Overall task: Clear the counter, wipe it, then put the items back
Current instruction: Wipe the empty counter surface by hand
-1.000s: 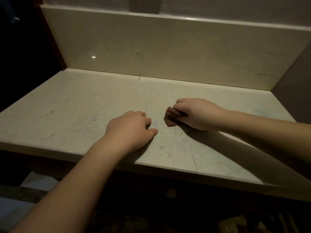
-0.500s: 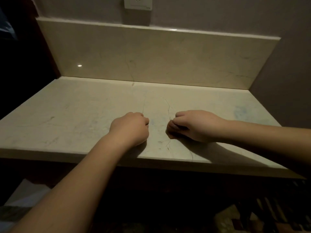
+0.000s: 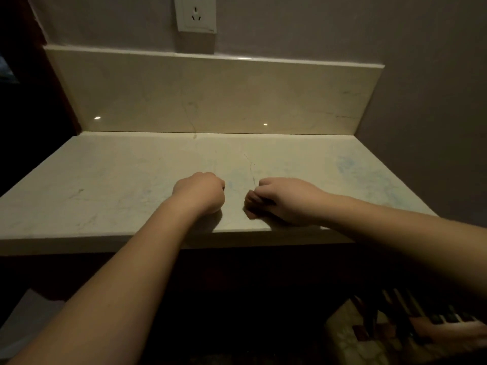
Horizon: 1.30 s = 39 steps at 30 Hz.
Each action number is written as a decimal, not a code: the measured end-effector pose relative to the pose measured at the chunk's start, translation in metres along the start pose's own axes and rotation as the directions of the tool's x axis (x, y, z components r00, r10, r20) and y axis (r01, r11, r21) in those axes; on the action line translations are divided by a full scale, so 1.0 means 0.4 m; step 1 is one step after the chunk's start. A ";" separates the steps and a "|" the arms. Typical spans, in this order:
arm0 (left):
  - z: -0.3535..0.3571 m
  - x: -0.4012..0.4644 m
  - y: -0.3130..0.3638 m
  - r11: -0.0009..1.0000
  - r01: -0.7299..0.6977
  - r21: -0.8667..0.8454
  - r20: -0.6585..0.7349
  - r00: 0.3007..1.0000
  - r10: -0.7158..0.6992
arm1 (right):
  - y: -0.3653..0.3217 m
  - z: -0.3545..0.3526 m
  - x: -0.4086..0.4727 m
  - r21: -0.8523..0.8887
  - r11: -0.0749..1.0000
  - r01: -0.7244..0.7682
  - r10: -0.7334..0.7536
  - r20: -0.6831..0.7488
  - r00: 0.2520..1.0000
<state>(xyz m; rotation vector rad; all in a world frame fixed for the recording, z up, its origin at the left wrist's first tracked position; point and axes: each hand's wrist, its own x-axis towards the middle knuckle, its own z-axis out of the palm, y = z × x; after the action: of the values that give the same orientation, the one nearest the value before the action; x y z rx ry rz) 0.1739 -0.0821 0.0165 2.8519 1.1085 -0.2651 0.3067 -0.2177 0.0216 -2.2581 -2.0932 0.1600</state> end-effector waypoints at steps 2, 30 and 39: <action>0.000 -0.005 0.001 1.000 0.001 -0.022 0.006 1.000 -0.001 | -0.012 0.002 -0.043 -0.021 1.000 0.022 -0.022 0.010 1.000; 0.043 -0.001 -0.002 1.000 -0.017 -0.019 -0.145 0.989 0.014 | 0.257 -0.073 -0.109 0.327 0.794 -0.513 0.582 -0.161 0.797; 0.041 0.010 0.016 1.000 0.015 -0.017 -0.130 0.991 -0.017 | 0.268 0.002 -0.028 0.275 0.852 -0.445 0.497 -0.165 0.852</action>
<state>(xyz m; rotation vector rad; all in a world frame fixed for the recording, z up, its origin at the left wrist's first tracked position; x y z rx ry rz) 0.1789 -0.0862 -0.0003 2.8834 1.1499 -0.0710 0.4121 -0.2372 0.0089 -2.4608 -1.2980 0.1396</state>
